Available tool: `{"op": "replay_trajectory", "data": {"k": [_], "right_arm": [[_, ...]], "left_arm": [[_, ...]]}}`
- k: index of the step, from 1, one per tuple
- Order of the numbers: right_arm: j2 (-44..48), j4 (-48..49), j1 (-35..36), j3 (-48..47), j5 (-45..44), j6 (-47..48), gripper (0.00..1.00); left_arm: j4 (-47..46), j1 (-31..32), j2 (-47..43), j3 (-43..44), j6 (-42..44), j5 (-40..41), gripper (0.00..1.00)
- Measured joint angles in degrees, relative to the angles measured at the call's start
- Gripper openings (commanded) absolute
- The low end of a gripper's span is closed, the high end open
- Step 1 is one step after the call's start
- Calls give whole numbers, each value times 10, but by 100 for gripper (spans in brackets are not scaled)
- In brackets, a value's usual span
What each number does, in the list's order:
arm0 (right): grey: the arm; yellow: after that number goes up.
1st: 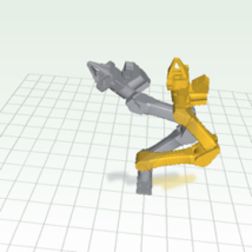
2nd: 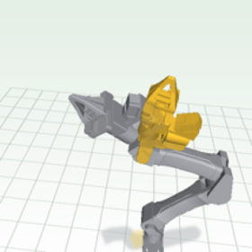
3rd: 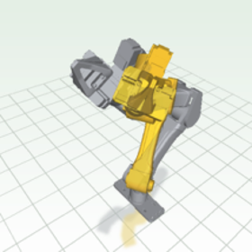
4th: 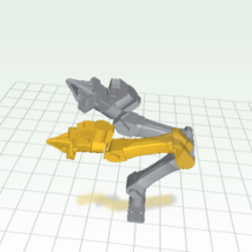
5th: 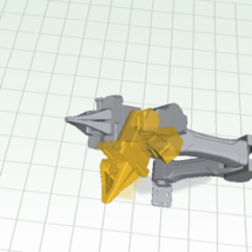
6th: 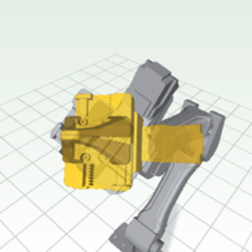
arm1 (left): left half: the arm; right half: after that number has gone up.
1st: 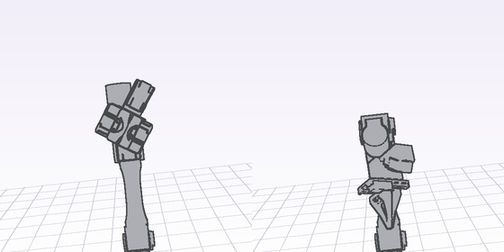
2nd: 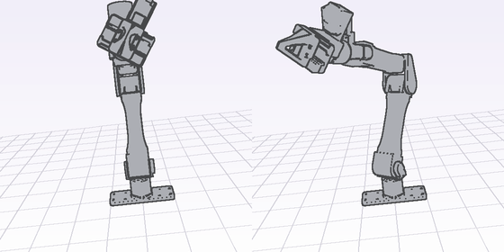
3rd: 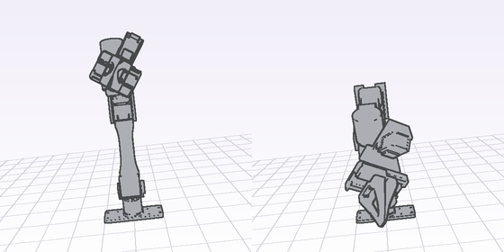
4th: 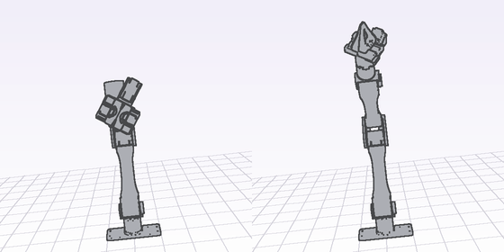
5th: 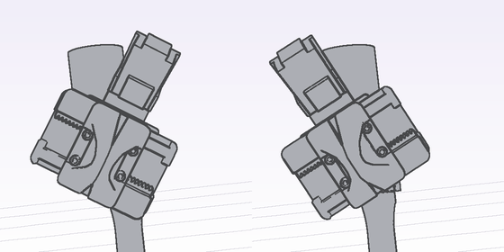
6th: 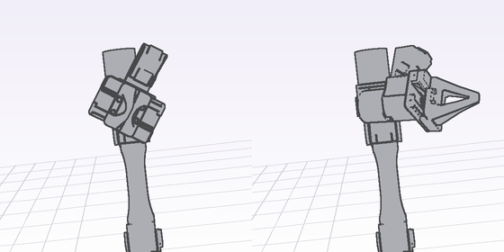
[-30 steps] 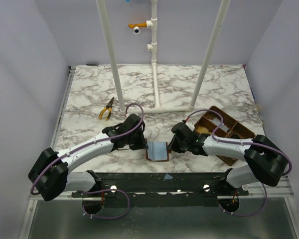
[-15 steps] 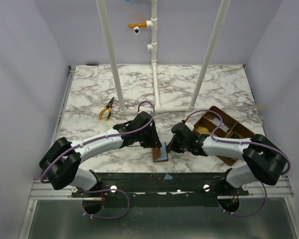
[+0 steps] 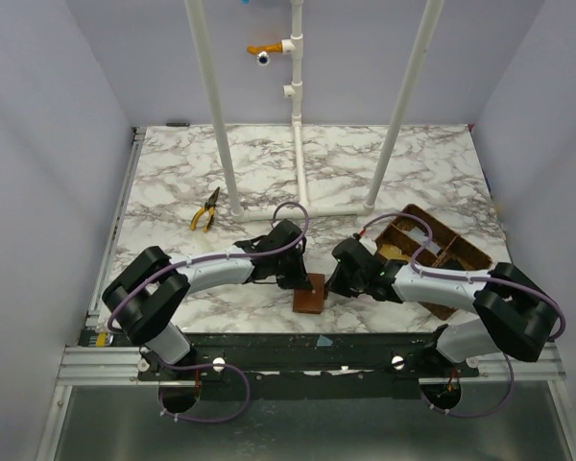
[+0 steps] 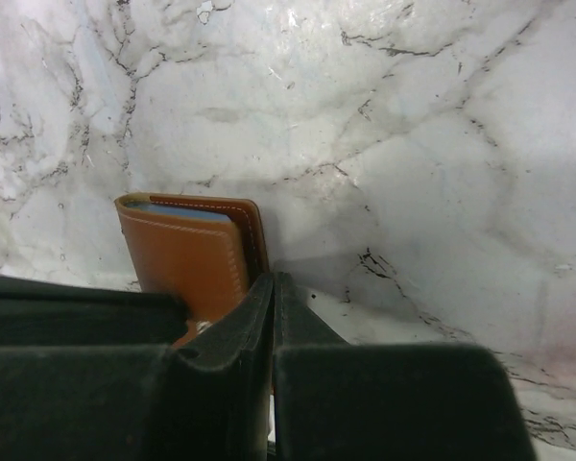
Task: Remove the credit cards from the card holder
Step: Reset both arms
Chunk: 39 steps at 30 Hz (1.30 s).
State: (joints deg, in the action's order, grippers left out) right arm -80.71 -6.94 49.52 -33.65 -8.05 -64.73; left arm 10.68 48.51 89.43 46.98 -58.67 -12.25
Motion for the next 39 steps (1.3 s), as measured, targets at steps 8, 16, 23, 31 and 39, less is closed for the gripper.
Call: {"op": "replay_trajectory", "data": {"k": [8,16,23,31,39], "right_arm": [[31,-48,0,-14,-20,7,7],[89,-105,0,-63,-53,22,34],[158,-143,0,-101,-78,45,87],[212,-168,0,-144,-95,79,100],[236,-171,0,-161,-102,103,100]], "left_arm": [[-16,0,27,-5,-13,-1,0],[6,0,2,-5,-6,3,6],[73,0,-126,26,39,37,37],[132,-10,-281,60,102,97,98],[214,-46,-407,63,148,155,98]]}}
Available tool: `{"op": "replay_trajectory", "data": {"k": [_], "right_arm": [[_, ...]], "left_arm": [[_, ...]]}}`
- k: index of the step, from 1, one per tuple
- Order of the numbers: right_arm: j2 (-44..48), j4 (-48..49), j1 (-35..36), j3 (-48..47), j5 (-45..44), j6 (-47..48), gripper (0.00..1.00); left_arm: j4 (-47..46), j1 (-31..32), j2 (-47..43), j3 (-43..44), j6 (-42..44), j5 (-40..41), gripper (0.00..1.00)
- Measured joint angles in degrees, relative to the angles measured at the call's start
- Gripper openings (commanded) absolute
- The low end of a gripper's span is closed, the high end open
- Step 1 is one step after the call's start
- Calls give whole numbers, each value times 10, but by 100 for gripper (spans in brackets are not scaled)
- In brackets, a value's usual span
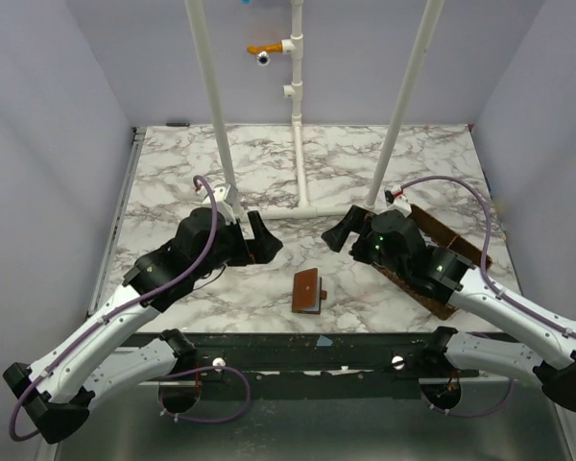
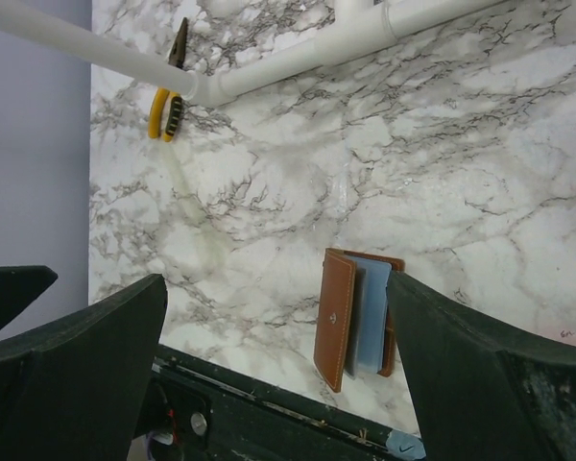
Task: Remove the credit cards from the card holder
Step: Reset both arms
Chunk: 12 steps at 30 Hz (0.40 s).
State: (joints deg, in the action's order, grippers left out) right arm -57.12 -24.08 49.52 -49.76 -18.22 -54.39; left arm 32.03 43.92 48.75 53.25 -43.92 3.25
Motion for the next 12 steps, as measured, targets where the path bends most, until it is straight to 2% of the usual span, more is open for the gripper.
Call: {"op": "replay_trajectory", "data": {"k": [12], "right_arm": [[29,0,0,0,-10,17,100]], "left_arm": [[68,-9,-30,14,17,34,98]]}}
